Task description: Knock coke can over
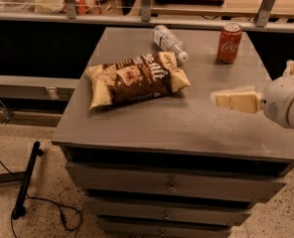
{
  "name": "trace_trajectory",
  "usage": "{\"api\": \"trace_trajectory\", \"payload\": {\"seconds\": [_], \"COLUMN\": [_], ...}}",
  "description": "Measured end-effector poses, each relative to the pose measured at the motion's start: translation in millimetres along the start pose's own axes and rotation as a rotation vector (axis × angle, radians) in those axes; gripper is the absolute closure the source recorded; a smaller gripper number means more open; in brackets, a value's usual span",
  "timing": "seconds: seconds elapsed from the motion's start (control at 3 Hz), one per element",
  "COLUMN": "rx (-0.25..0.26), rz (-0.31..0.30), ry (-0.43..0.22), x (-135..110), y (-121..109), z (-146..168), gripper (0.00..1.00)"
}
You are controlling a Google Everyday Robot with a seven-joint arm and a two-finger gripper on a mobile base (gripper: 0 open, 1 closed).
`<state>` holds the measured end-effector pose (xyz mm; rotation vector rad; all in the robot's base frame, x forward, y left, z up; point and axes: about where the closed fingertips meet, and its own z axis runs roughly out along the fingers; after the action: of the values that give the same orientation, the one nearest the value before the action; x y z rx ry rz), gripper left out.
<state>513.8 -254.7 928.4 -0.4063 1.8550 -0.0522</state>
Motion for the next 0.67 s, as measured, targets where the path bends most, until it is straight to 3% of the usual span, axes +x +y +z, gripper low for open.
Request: {"api": "trace_trajectory", "payload": {"seconds": [0.33, 0.67], "rx": [0.044, 0.114], "rz": [0.038, 0.118], "ry": [-0.071, -0.135], "x": [-15, -22], "y": [4, 1], "z": [34, 60], "gripper": [0.0, 0.0]}}
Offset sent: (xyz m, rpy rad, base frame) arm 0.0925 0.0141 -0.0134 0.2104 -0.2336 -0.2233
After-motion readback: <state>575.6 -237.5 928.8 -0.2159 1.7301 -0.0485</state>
